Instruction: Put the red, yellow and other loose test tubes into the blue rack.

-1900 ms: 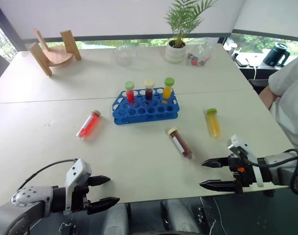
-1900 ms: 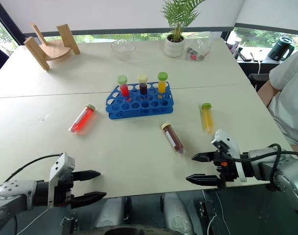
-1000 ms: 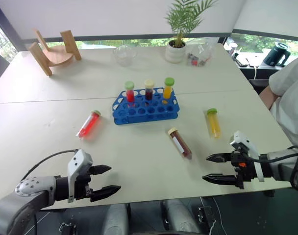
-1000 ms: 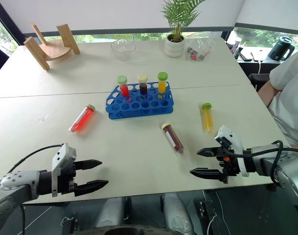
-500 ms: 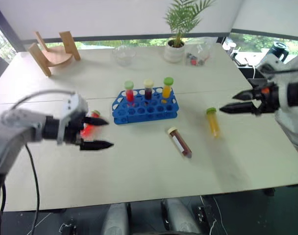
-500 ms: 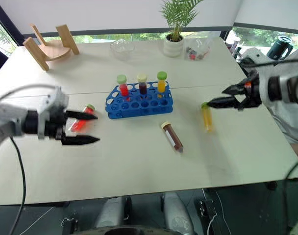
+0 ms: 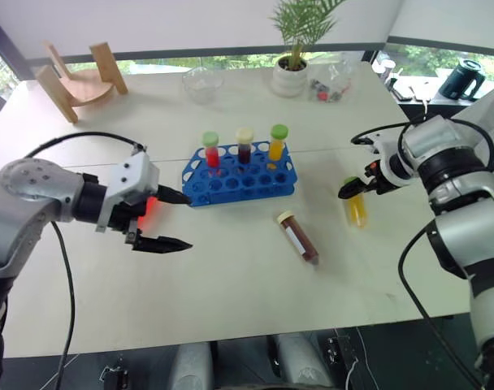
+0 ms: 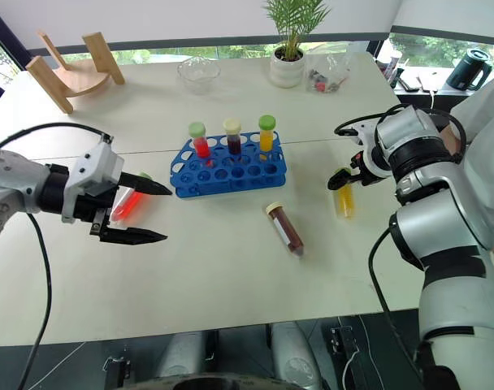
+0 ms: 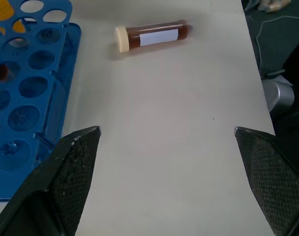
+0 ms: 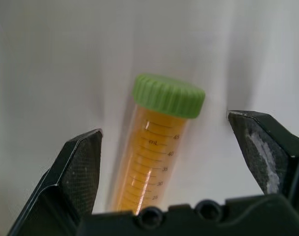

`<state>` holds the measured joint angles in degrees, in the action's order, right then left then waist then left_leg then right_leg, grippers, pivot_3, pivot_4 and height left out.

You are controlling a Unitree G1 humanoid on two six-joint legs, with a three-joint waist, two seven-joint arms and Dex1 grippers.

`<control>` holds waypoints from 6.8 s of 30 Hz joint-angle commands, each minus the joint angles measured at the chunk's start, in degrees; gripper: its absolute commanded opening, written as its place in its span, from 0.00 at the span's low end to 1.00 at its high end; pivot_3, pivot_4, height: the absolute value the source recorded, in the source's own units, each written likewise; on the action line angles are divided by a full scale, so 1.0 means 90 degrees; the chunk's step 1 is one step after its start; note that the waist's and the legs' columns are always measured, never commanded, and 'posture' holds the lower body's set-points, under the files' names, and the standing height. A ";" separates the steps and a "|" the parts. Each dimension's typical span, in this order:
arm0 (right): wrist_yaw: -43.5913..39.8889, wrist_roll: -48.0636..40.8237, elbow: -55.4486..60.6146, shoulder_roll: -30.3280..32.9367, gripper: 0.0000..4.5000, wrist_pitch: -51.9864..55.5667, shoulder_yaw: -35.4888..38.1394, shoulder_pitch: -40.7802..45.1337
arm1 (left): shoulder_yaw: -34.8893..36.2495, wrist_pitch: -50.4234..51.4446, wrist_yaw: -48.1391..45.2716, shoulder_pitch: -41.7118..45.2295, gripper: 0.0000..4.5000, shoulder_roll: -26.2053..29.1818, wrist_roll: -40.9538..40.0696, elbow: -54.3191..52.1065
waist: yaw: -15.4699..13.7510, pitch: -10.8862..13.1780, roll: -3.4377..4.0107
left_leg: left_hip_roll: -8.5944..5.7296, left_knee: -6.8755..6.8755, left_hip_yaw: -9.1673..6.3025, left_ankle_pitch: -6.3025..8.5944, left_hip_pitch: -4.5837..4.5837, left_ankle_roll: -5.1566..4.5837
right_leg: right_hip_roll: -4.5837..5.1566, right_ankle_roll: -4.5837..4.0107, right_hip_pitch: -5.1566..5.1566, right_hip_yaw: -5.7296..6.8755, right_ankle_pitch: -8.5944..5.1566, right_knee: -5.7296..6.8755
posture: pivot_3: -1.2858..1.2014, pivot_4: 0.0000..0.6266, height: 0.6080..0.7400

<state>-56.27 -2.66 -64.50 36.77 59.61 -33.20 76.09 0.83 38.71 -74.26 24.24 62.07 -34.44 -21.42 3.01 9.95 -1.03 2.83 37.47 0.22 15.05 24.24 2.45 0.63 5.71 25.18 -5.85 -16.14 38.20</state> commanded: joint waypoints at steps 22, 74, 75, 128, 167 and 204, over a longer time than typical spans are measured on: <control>0.1539 -0.1982 0.6929 -0.1101 0.19 -0.1162 0.5681 -0.2486 | 0.0411 -0.0313 -0.0306 -0.0021 1.00 0.0182 0.0193 0.1338 | 0.0110 0.0009 0.0021 | 0.0002 -0.0033 -0.0059 0.0000 -0.0083 0.0000 | -0.0015 -0.0009 -0.0082 0.0029 -0.0007 0.0006 | 0.52 0.24 1.00; 0.3951 -0.0355 0.5488 -0.3454 0.19 -0.7880 0.3566 -0.5243 | 0.0995 0.1054 0.0362 -0.0304 1.00 0.0465 -0.0438 0.0957 | 0.0117 0.0006 0.0016 | -0.0003 -0.0024 -0.0051 -0.0020 -0.0097 0.0033 | -0.0007 -0.0007 -0.0091 0.0026 -0.0005 0.0026 | 0.52 0.24 1.00; 0.3951 -0.0355 0.5449 -0.3451 0.19 -0.7907 0.3566 -0.5226 | 0.0994 0.1047 0.0361 -0.0308 1.00 0.0468 -0.0438 0.0966 | 0.0117 0.0006 0.0016 | -0.0003 -0.0024 -0.0051 -0.0020 -0.0098 0.0033 | -0.0007 -0.0007 -0.0092 0.0026 -0.0005 0.0026 | 0.52 0.24 1.00; 0.0775 -0.3579 0.9030 0.1456 0.99 -0.0593 0.3808 -0.4685 | 0.0125 0.0231 0.0064 -0.0243 1.00 0.0066 0.0112 0.1026 | 0.0074 0.0016 0.0032 | -0.0005 -0.0020 -0.0049 -0.0019 -0.0097 0.0031 | -0.0004 -0.0008 -0.0095 0.0024 -0.0006 0.0025 | 0.52 0.24 1.00; 0.1482 -0.2382 0.7986 0.0602 0.34 0.3005 -0.0515 -0.2854 | 0.0254 0.0484 0.1585 -0.1243 1.00 -0.0744 -0.0208 -0.1026 | -0.0059 -0.0027 -0.0046 | 0.0001 -0.0001 -0.0045 -0.0004 -0.0098 0.0004 | -0.0005 -0.0018 -0.0104 0.0026 -0.0015 0.0011 | 0.52 0.24 1.00; -0.2666 0.1391 0.7428 0.1370 0.96 -0.2191 -0.1522 -0.3074 | -0.0377 0.0084 0.1002 -0.0466 1.00 -0.1007 0.0314 0.0150 | -0.0223 -0.0052 -0.0067 | 0.0003 0.0024 -0.0040 0.0009 -0.0190 -0.0012 | -0.0005 -0.0036 -0.0219 0.0024 -0.0033 -0.0021 | 0.52 0.24 1.00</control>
<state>-77.54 7.55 4.24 48.49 40.10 -43.65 49.32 -3.34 39.56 -65.69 20.19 53.02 -31.40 -18.42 1.01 9.48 -1.64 2.85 37.62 -0.13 15.13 22.53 2.34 0.59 5.40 23.24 -5.63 -16.43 38.02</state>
